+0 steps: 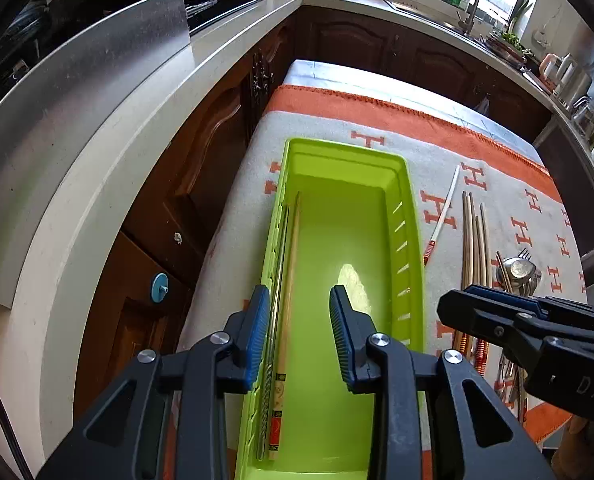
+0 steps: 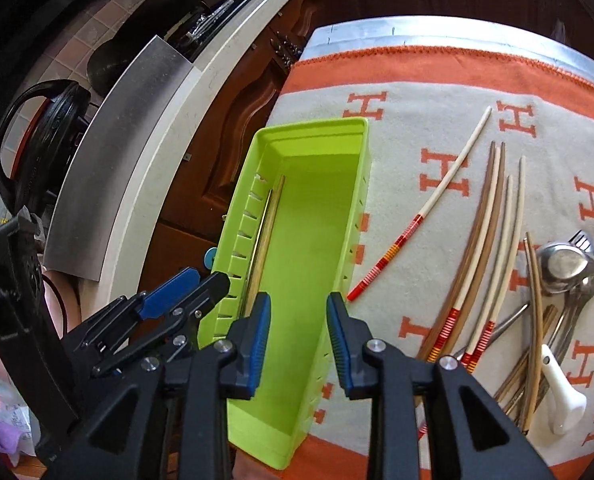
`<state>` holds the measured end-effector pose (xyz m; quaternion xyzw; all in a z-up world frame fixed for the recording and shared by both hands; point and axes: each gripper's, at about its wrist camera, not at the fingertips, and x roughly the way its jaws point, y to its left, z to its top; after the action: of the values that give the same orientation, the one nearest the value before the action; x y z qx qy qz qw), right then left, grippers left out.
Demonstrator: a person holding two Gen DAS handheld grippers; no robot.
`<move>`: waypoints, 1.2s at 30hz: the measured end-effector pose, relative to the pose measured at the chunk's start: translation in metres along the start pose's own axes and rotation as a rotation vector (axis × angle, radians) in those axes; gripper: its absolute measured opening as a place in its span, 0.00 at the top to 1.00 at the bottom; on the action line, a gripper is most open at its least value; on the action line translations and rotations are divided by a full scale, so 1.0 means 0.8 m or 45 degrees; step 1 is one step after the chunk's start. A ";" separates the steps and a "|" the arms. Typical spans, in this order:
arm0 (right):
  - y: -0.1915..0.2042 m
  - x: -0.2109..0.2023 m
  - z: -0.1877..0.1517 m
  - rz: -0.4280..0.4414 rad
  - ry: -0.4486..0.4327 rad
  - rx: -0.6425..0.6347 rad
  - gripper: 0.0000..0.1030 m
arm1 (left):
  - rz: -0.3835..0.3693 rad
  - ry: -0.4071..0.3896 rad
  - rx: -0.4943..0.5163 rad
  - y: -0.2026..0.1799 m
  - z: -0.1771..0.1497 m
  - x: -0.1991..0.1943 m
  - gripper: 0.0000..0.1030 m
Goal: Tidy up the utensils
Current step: 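Carry both chopsticks into the green tray and open both tools, then lift both tools out of the tray back toward the pile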
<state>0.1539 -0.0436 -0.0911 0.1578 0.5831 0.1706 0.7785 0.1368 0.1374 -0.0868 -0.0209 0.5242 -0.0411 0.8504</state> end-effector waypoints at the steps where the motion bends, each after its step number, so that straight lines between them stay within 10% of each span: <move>1: 0.000 -0.006 -0.003 -0.017 -0.031 -0.024 0.72 | 0.000 -0.011 0.004 -0.001 0.000 -0.002 0.71; 14: -0.051 -0.075 -0.033 -0.045 -0.152 -0.059 0.72 | -0.145 0.004 0.072 -0.054 -0.008 -0.026 0.70; 19: -0.090 -0.103 -0.054 -0.091 -0.161 -0.006 0.72 | -0.176 0.000 0.097 -0.085 -0.015 -0.038 0.39; 36: -0.171 -0.128 -0.130 -0.273 -0.227 -0.153 0.80 | -0.229 0.034 0.230 -0.209 -0.070 -0.016 0.35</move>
<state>0.0379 -0.2068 -0.0923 0.0623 0.5138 0.1065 0.8490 0.0731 -0.0272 -0.0873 0.0095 0.5257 -0.1645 0.8346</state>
